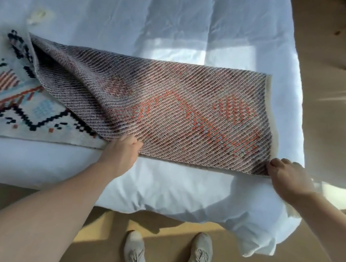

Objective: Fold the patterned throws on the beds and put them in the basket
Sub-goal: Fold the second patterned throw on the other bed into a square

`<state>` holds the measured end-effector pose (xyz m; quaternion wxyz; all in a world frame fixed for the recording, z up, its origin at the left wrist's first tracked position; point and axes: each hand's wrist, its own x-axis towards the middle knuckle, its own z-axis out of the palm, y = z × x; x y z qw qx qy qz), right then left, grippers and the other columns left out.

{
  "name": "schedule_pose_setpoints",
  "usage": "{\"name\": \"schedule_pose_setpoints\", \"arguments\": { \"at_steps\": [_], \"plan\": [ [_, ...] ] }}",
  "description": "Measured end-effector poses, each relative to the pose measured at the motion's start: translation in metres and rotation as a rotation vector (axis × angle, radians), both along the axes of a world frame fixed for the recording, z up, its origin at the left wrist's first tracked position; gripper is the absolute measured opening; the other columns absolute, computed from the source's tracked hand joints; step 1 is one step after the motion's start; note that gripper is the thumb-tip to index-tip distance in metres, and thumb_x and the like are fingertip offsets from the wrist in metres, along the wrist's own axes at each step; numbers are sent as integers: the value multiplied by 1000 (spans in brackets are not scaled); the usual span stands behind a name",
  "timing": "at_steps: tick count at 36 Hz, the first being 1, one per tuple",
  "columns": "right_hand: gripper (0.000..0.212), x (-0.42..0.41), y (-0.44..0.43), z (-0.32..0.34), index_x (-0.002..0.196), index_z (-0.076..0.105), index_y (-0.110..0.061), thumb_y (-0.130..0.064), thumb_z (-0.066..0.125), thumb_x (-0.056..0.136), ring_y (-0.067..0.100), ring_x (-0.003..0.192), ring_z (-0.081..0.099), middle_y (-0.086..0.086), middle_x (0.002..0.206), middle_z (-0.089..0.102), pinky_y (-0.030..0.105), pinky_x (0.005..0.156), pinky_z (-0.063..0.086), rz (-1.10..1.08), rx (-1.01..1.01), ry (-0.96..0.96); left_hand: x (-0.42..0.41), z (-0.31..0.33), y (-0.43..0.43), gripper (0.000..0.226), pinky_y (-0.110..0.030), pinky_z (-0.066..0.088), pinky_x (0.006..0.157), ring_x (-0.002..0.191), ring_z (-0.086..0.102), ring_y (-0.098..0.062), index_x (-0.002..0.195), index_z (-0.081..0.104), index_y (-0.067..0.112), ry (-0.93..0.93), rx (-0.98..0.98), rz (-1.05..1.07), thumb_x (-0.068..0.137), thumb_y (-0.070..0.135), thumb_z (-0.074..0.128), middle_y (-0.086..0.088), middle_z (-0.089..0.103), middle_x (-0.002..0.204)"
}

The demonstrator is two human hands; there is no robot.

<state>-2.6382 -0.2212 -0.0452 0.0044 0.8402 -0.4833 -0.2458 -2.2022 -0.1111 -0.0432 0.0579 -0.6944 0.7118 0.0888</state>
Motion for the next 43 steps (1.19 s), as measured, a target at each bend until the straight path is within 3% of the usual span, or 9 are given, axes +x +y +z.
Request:
{"name": "schedule_pose_setpoints", "arguments": {
  "at_steps": [3, 7, 10, 11, 13, 19, 23, 28, 43],
  "plan": [
    [12, 1, 6, -3, 77, 62, -1, 4, 62, 66, 34, 66, 55, 16, 78, 60, 42, 59, 49, -17, -64, -98, -2, -3, 10, 46, -43, 50, 81, 95, 56, -34, 120, 65, 7, 38, 8, 54, 74, 2, 62, -9, 62, 106],
    [55, 9, 13, 3, 115, 61, 8, -4, 46, 63, 42, 103, 59, 25, 121, 59, 48, 87, 52, -31, 14, -112, -3, 4, 22, 58, -40, 34, 104, 124, 40, -27, 139, 46, 9, 56, 92, 72, 82, 6, 50, -6, 46, 138],
    [90, 23, 15, 9, 150, 18, -2, -16, 33, 62, 35, 146, 18, 19, 158, 11, 46, 117, 19, 9, 114, -105, 0, 6, 30, 53, -39, 15, 117, 144, 18, -25, 146, 37, 8, 86, 106, 99, 92, 11, 43, -9, 26, 156],
    [93, 31, 16, 12, 151, -1, -9, -20, 29, 64, 30, 148, 0, 13, 158, -8, 41, 120, 4, 17, 171, -86, 0, 7, 32, 52, -38, 10, 119, 147, 11, -24, 148, 34, 9, 101, 113, 107, 96, 15, 41, -8, 19, 159],
    [92, 47, 15, 14, 149, -13, -17, -30, 27, 68, 26, 147, -13, 7, 154, -22, 37, 118, -9, 13, 268, -105, -2, 5, 33, 53, -36, 1, 119, 149, 1, -20, 152, 24, 13, 124, 144, 107, 102, 26, 35, -5, 8, 162],
    [86, 96, 14, 2, 152, -2, -21, -70, 0, 82, 31, 148, -8, 12, 158, -11, 43, 120, -4, 131, 217, -275, -27, -5, 15, 68, -30, -11, 116, 149, 1, -16, 153, 20, 20, 157, 97, 73, 93, 50, 10, -2, 6, 162],
    [100, 126, 10, 0, 154, 2, -20, -75, -21, 73, 27, 147, -13, 12, 160, -12, 39, 118, -10, 70, 208, -303, -41, -10, 11, 77, -29, -15, 113, 149, 0, -15, 153, 18, 24, 164, 100, 80, 85, 53, 0, -1, 4, 163],
    [95, 146, -2, 1, 154, 1, -14, -68, -14, 77, 29, 147, -13, 15, 160, -11, 42, 119, -7, 41, 185, -276, -25, -7, 18, 56, -34, -8, 118, 149, -2, -16, 154, 15, 23, 128, 113, 138, 101, 42, 24, -2, 3, 163],
    [91, 315, 40, 14, 153, 8, -11, -60, -6, 78, 31, 148, -4, 15, 160, -3, 35, 114, -11, 209, 226, -324, 124, 31, 75, 56, -31, -10, 117, 148, -9, -16, 154, 0, 19, 139, 194, 371, 104, 35, 21, -2, -8, 162]
  ]
}}
